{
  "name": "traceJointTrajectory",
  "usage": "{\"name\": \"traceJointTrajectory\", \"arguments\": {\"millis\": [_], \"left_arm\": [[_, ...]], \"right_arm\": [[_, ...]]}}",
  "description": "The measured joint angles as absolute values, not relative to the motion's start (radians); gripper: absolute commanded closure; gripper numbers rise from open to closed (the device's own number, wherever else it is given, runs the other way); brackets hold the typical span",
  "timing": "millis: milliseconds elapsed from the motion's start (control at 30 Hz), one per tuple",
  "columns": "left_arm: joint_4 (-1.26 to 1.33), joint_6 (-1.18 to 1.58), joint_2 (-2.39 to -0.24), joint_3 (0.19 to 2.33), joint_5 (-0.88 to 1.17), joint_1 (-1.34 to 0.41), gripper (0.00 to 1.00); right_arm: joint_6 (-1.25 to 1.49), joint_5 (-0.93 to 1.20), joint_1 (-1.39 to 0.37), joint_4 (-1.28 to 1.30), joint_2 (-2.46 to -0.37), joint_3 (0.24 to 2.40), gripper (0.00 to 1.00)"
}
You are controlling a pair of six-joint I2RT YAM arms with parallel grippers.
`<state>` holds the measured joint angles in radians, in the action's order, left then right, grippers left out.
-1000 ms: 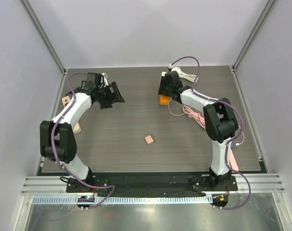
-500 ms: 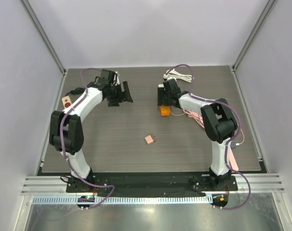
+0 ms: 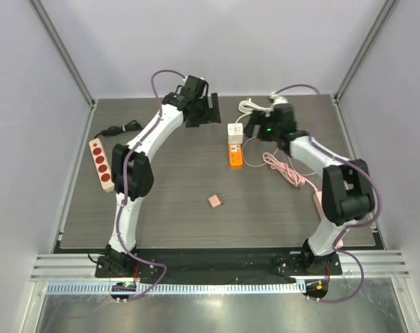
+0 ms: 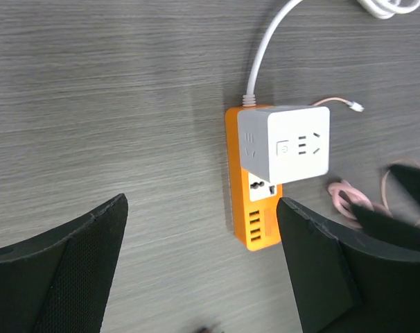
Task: Pull the plug off the socket
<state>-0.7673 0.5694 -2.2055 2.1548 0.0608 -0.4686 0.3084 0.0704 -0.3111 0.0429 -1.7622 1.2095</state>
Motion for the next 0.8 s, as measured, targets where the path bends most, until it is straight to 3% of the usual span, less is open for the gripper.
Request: {"name": "traceJointTrajectory", "arguments": {"millis": [267,800], "left_arm": [[-0.760,0.593,-2.281,2.162,-0.119,-0.588,0.12],[-0.722,0.562,-2.370,2.255,-0.345,-0.648,0.05]], "right_arm": [[0.397,0.246,0.043,-0.106,-1.645,1.059,0.09],[0.470,0.366,0.054,-0.172,-1.649,1.032,0.09]]}}
